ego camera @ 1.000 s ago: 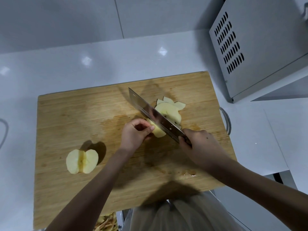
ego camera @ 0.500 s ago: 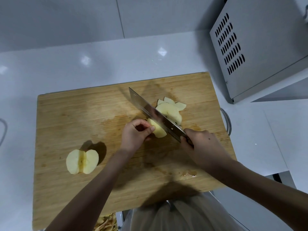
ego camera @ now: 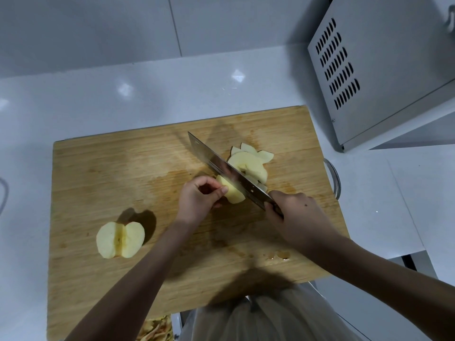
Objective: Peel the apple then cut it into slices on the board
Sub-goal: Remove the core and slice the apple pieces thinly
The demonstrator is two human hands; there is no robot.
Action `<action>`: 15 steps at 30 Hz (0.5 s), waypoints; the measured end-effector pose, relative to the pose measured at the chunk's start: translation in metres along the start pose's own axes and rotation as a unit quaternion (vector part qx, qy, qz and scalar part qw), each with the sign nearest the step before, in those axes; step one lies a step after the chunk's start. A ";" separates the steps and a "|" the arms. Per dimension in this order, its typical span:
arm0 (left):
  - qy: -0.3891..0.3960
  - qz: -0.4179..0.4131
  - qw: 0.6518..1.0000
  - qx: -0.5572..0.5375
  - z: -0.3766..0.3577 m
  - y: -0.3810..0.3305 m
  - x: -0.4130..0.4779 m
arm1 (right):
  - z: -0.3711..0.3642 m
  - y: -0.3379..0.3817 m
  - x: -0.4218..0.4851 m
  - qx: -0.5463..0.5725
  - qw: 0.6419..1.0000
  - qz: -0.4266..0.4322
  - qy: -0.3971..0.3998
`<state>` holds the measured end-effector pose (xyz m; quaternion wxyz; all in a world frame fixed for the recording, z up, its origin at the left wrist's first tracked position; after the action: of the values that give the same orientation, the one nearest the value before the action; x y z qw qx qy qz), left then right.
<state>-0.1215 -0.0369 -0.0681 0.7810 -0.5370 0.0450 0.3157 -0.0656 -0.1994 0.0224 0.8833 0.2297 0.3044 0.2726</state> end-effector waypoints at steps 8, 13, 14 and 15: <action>-0.003 -0.020 1.000 0.013 0.001 -0.002 0.001 | -0.006 0.000 0.010 -0.007 1.000 0.000 0.003; -0.013 -0.014 1.000 0.015 0.001 0.001 0.002 | -0.024 -0.007 0.027 0.001 1.000 -0.021 0.006; -0.015 -0.013 1.000 0.011 0.001 0.002 0.002 | -0.025 -0.009 0.028 0.011 1.000 -0.024 0.009; -0.018 -0.012 1.000 0.008 0.001 0.001 0.002 | -0.025 -0.011 0.029 0.023 0.999 -0.025 0.011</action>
<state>-0.1208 -0.0343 -0.0695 0.7896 -0.5256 0.0274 0.3154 -0.0596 -0.1832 -0.0137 0.8808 0.2393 0.3264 0.2456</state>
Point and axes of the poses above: each hand's wrist, its own x-axis towards the middle knuckle, its own z-axis out of the back of the hand, y = z × x, the point moved 8 cm from there along x, towards the middle knuckle, and after that the axes turned 15 degrees about x, right-handed, at the moved point
